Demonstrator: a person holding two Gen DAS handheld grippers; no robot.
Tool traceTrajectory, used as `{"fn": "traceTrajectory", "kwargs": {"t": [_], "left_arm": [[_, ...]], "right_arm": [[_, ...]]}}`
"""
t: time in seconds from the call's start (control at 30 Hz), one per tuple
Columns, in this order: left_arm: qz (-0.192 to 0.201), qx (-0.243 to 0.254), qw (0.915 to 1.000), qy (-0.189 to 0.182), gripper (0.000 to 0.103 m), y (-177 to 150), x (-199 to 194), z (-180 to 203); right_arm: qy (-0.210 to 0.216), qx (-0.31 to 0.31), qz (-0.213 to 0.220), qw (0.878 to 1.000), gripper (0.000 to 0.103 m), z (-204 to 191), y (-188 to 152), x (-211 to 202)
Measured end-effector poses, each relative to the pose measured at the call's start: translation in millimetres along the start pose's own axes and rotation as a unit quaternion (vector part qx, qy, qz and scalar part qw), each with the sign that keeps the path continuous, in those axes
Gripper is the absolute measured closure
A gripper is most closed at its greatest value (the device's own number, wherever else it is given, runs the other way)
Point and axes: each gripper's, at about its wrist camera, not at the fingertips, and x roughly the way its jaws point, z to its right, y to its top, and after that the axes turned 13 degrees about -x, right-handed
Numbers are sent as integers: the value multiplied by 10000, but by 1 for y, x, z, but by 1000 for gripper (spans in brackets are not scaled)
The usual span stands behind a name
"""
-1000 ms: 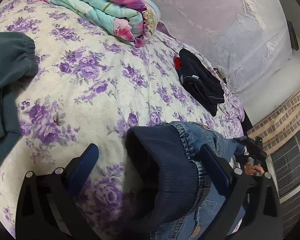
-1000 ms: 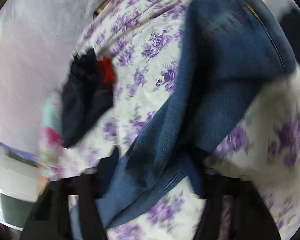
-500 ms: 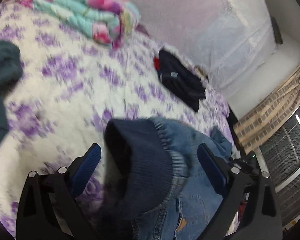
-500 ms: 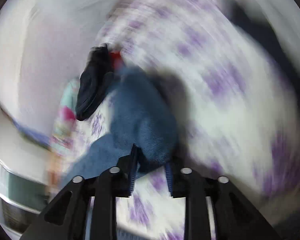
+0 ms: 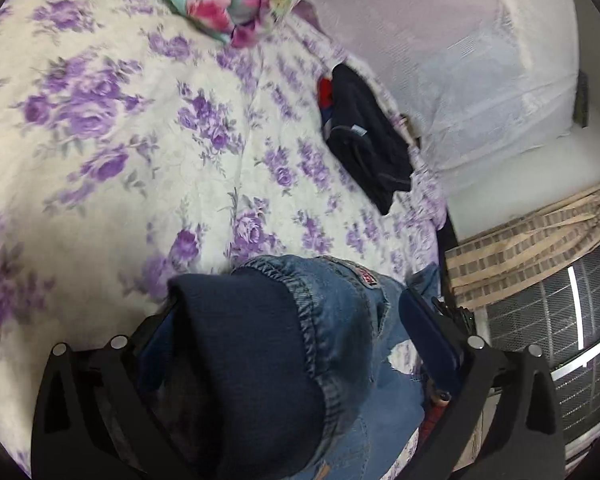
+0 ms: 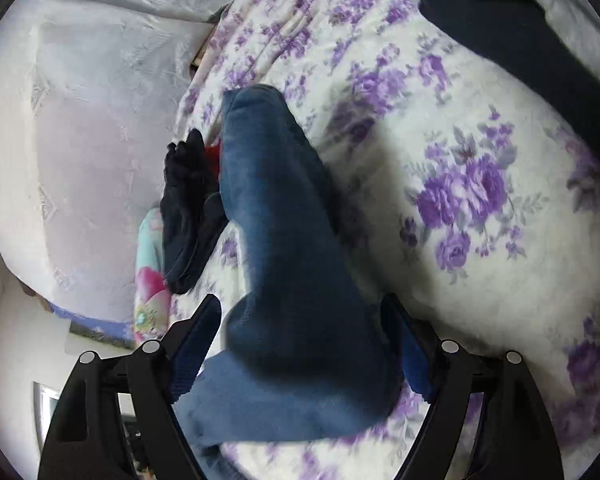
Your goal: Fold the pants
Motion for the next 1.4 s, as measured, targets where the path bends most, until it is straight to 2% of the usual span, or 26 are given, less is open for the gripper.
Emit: {"fn": "traceTrajectory", "kwargs": {"t": [0.03,0.1,0.13,0.17,0.2,0.27,0.37,0.43,0.47,0.5,0.53,0.57,0.6,0.63,0.67,0.7,0.77,0.8,0.87,0.9,0.97,1.07,1.2,1.3,1.37,1.4], "left_arm": [[8,149,9999,-8,5,-2,1,2],[75,427,9990,-56,7,-10,0,3],[119,525,9985,-43,19,-14,0,5],[127,600,9981,-55,45,-16,-1,7],[76,684,9974,-212,53,-17,-2,10],[291,865,9952,-345,68,-20,-9,15],[641,1311,9874,-610,76,-30,-24,32],[1226,1991,9668,-1033,80,-56,-54,52],[1440,2273,9566,-1114,80,-68,-66,59],[1754,2641,9413,-1158,80,-85,-81,65],[1906,2849,9332,-1079,77,-96,-89,65],[1869,2938,9332,-884,64,-101,-90,62],[1400,2786,9485,-562,53,-95,-79,49],[1180,2500,9606,-279,36,-88,-70,38],[983,1879,9772,117,36,-75,-59,16],[892,1508,9842,260,36,-66,-52,5],[697,907,9934,-10,35,-48,-52,-13],[659,607,9951,-406,33,-38,-58,-20],[650,205,9934,-923,14,-23,-66,-28],[586,52,9936,-969,13,-13,-65,-30],[329,-116,9967,-732,13,2,-54,-28],[-507,-404,9974,-307,13,24,-21,-28],[-1014,-12,9948,28,14,22,-3,-1],[-643,521,9948,593,37,-2,0,20],[32,798,9949,609,61,-19,-16,33],[517,1165,9909,441,64,-39,-30,43]], "right_arm": [[-114,-448,107,9989,23,-10,-2,1],[-445,-885,198,9949,54,-19,-10,6],[-559,-1025,204,9930,63,-23,-13,8],[-542,-1091,217,9923,71,-27,-12,7],[-550,-1225,320,9904,74,-36,-10,4],[-496,-1484,480,9865,77,-53,-4,-4],[24,-1742,884,9807,79,-85,9,-27],[445,-2034,1245,9701,79,-98,3,-59],[422,-2216,1342,9649,80,-100,-1,-69],[257,-2327,1337,9630,71,-97,-10,-79],[-32,-2297,1089,9671,54,-82,-20,-81],[-306,-2169,749,9728,9,-65,-26,-76],[-628,-1936,376,9783,3,-42,-33,-70],[-780,-1653,133,9831,4,-17,-41,-66],[-664,-1474,93,9868,12,-1,-46,-67],[-509,-1435,275,9880,14,6,-49,-74],[-153,-1310,434,9903,9,6,-47,-85],[-93,-1291,431,9907,8,7,-47,-85],[-218,-1392,331,9895,8,7,-47,-80],[-268,-1479,313,9881,7,4,-48,-80],[-276,-1530,305,9874,7,3,-48,-78],[-248,-1511,332,9876,7,1,-52,-79],[-272,-1551,331,9870,5,2,-53,-78],[-302,-1579,336,9864,5,1,-51,-75],[-284,-1572,350,9865,5,1,-50,-75],[-269,-1569,360,9866,5,1,-50,-76]]}}
